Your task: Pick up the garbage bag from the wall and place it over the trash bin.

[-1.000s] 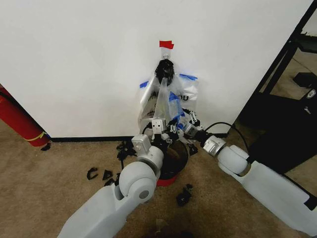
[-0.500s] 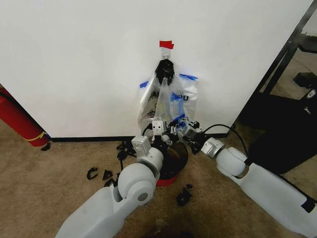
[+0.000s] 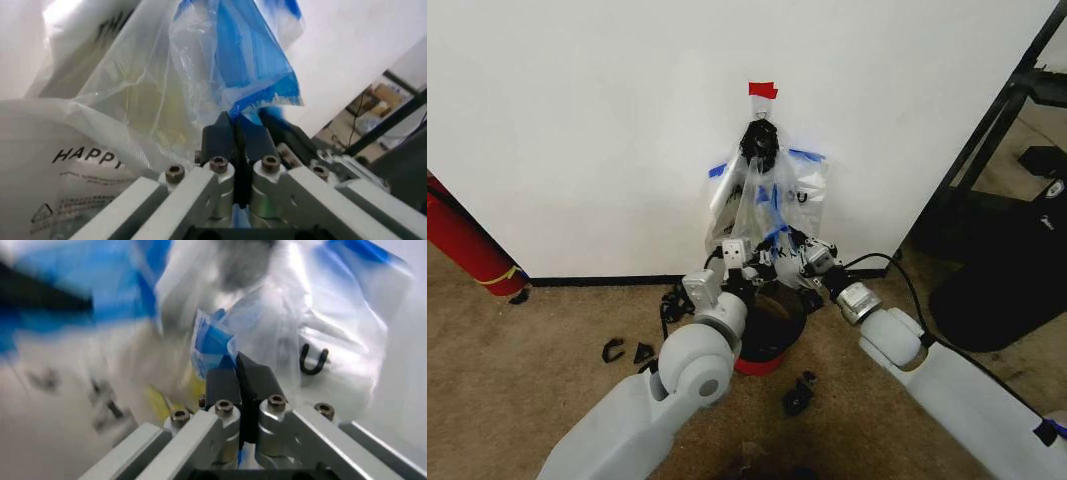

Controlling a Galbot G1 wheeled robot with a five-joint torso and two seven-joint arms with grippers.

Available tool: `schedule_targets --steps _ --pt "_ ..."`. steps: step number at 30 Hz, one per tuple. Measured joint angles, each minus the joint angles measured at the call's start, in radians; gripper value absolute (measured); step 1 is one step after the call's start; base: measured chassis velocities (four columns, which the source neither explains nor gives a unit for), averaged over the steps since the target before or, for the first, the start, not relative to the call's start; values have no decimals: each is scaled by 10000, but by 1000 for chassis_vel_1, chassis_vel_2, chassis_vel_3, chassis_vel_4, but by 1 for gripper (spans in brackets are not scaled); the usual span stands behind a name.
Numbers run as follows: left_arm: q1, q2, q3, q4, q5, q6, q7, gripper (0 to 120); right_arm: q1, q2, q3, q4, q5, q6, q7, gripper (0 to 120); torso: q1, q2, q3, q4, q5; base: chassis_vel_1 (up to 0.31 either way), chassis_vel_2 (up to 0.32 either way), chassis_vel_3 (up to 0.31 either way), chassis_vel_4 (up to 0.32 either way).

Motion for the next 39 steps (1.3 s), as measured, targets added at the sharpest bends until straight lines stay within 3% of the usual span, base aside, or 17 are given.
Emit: schedule_targets --steps 2,7,13,26,34,39 --pt "157 -44 -209 -214 -101 -14 -11 0 -462 329 356 501 1166 -30 245 0 0 0 0 -1 1 0 0 0 0" --pt "1003 203 -810 -961 -225 -95 102 0 -1755 746 1333 1419 2033 96 230 0 0 0 -1 -1 0 0 0 0 0" --pt "2176 591 -1174 -1755 -182 -105 211 0 -3312 796 2122 2207 1667 469 -137 0 -1 1 -2 1 0 0 0 0 0" --pt "4576 730 -1684 -2657 493 -146 451 0 -6396 1258 3531 2881 487 1840 -1141 0 -1 1 -1 -1 0 0 0 0 0" --pt "5491 749 -1948 -3215 1164 -262 818 0 -7243 1438 3982 3285 343 2184 -1399 0 -1 1 -1 -1 1 0 0 0 0" --pt "5523 742 -1995 -3275 1461 -414 1052 0 -6954 1467 3734 3405 266 2163 -1282 0 0 1 0 -1 1 0 0 0 0"
